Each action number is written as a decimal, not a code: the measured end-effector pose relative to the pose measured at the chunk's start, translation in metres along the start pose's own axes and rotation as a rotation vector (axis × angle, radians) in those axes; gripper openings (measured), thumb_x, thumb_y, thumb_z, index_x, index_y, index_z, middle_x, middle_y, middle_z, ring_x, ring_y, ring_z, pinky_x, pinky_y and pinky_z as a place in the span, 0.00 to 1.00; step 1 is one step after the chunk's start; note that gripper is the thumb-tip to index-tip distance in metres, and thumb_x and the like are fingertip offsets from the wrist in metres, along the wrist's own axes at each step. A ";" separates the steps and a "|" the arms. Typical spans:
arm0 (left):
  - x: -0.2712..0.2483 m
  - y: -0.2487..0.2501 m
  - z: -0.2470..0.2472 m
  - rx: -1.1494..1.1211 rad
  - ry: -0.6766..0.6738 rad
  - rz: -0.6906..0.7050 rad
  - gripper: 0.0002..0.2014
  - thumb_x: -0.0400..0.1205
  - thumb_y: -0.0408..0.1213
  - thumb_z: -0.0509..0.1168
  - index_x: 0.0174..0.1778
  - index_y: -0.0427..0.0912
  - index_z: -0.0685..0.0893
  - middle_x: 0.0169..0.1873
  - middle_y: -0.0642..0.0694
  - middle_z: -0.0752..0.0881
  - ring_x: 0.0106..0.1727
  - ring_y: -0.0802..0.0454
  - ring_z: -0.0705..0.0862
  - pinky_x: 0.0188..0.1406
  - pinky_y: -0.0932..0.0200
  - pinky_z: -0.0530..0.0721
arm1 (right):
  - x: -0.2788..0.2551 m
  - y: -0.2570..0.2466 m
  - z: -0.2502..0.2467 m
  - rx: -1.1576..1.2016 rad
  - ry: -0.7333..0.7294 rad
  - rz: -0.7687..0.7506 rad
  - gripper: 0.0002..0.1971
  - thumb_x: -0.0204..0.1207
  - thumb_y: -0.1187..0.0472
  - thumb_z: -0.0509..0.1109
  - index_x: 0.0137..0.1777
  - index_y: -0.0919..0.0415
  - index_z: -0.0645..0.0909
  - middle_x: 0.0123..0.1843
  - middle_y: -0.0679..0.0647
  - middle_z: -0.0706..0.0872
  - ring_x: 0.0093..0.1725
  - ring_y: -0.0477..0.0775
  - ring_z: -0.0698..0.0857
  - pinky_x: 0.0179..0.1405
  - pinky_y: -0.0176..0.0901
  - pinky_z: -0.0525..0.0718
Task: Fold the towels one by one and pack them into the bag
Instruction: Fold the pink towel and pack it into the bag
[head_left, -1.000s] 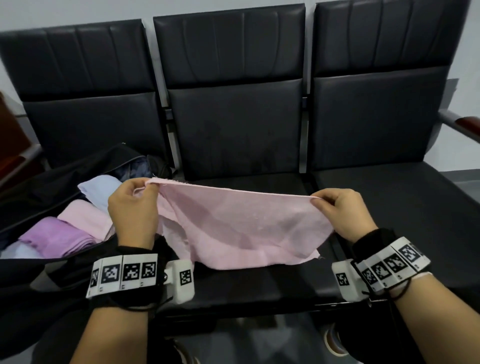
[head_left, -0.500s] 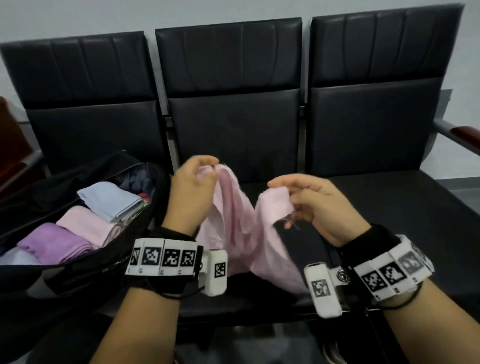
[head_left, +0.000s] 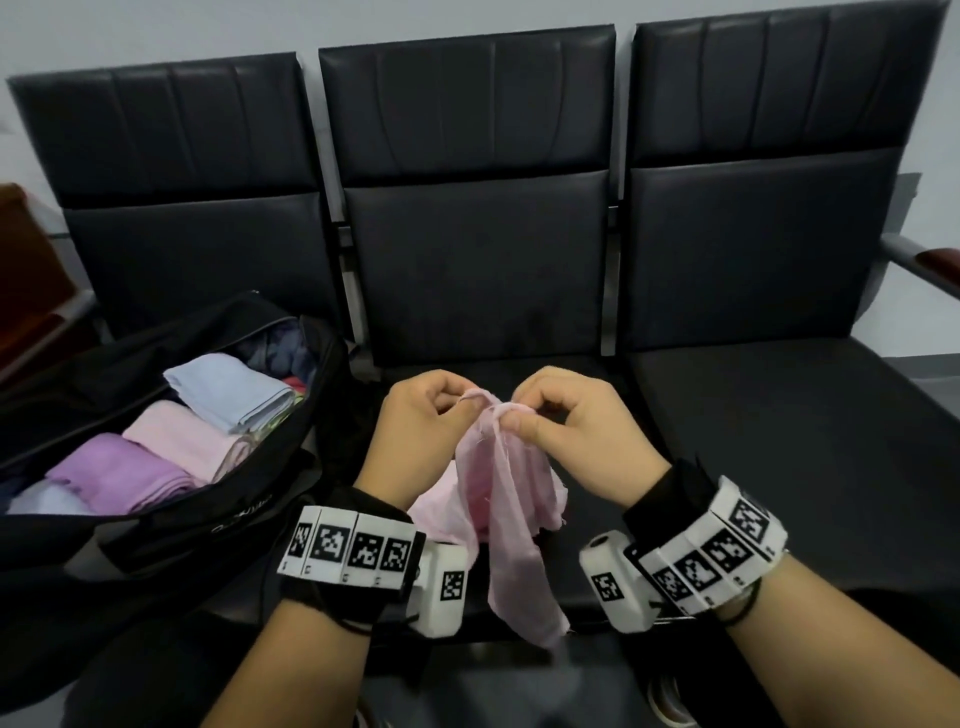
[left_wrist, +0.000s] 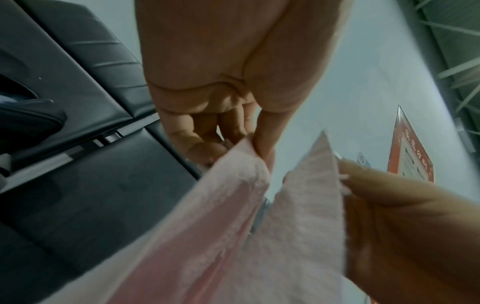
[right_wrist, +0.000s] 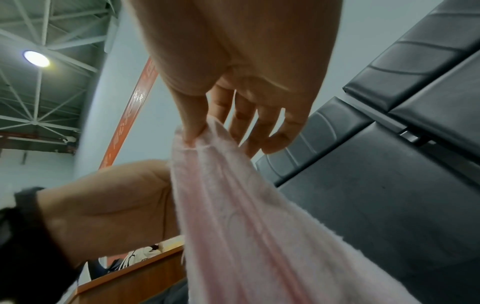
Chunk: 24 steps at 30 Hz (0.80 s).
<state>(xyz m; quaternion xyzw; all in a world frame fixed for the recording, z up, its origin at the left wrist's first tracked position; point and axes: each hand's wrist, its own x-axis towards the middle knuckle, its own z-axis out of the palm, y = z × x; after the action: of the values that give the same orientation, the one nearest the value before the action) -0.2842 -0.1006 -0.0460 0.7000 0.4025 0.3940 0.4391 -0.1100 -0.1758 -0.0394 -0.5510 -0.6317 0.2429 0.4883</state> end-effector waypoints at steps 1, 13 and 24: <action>-0.001 0.002 0.000 -0.019 -0.005 0.001 0.03 0.82 0.34 0.72 0.45 0.44 0.90 0.37 0.49 0.93 0.41 0.53 0.92 0.39 0.63 0.88 | 0.001 -0.001 0.002 0.008 -0.003 0.016 0.10 0.74 0.51 0.76 0.36 0.56 0.85 0.38 0.53 0.87 0.39 0.52 0.86 0.42 0.51 0.87; -0.004 -0.005 -0.001 -0.087 0.004 -0.171 0.05 0.84 0.32 0.68 0.43 0.38 0.88 0.36 0.41 0.91 0.35 0.51 0.90 0.32 0.61 0.86 | -0.003 0.002 0.003 0.063 0.017 0.006 0.03 0.81 0.56 0.73 0.45 0.48 0.85 0.36 0.50 0.89 0.38 0.49 0.88 0.41 0.40 0.86; -0.013 0.014 0.002 -0.027 -0.141 0.062 0.04 0.84 0.36 0.70 0.47 0.44 0.91 0.40 0.47 0.92 0.42 0.54 0.91 0.40 0.67 0.86 | -0.002 0.002 0.008 -0.155 -0.021 0.003 0.06 0.80 0.49 0.73 0.44 0.49 0.85 0.35 0.51 0.88 0.36 0.49 0.86 0.42 0.55 0.87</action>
<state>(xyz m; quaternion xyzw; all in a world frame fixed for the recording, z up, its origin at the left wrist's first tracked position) -0.2845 -0.1174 -0.0358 0.7322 0.3434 0.3623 0.4633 -0.1168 -0.1757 -0.0452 -0.5853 -0.6528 0.1996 0.4374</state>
